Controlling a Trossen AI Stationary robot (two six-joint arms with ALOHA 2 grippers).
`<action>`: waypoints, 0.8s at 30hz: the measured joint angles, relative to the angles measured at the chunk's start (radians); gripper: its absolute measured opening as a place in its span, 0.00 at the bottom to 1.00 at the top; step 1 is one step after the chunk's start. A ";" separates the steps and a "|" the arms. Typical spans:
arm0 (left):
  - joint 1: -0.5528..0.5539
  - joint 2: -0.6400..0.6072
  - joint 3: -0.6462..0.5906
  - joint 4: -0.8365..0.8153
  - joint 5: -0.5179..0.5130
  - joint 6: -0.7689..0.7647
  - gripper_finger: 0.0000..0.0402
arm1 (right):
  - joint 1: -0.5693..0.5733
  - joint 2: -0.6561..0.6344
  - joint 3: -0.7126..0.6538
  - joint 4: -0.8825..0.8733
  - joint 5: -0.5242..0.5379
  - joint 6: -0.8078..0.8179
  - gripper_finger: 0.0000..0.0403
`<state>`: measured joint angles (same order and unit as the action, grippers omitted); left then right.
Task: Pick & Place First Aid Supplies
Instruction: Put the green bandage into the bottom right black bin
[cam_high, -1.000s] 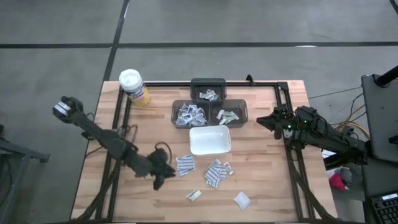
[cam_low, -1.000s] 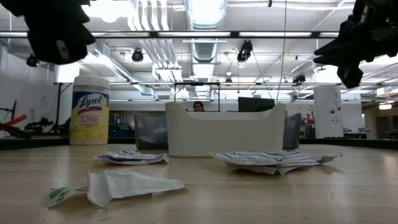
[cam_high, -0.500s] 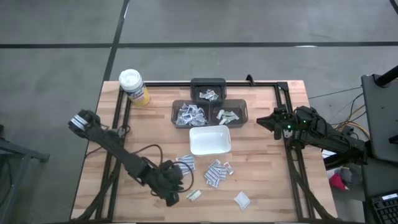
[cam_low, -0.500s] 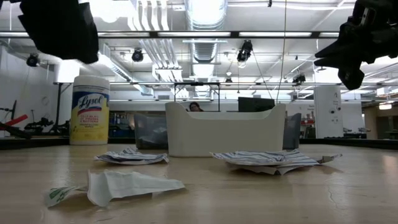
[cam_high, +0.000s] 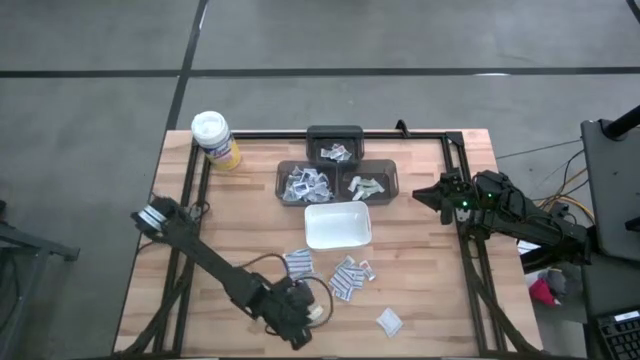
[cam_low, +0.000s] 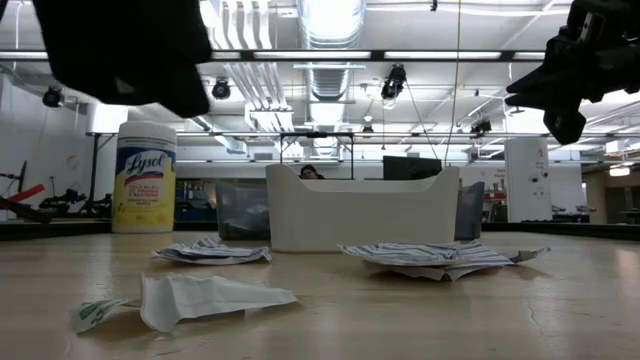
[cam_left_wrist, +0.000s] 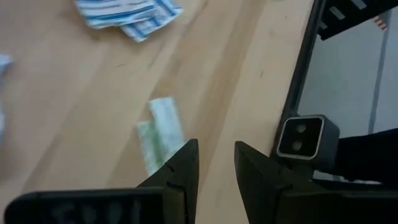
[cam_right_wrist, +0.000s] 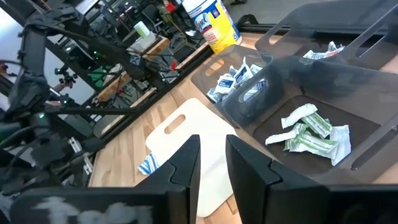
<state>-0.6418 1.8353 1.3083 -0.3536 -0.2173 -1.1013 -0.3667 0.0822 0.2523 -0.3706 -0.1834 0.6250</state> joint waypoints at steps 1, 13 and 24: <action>0.000 0.025 0.035 -0.020 0.000 0.004 0.24 | 0.000 0.000 0.000 0.000 0.000 0.000 0.19; 0.008 0.293 0.398 -0.342 0.008 0.002 0.24 | 0.000 0.000 0.000 -0.045 0.000 0.000 0.22; 0.035 0.321 0.416 -0.345 0.007 0.007 0.24 | 0.000 0.000 0.000 -0.052 0.000 -0.007 0.18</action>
<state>-0.6072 2.1567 1.7241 -0.6983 -0.2100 -1.0943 -0.3664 0.0822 0.2523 -0.4229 -0.1833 0.6178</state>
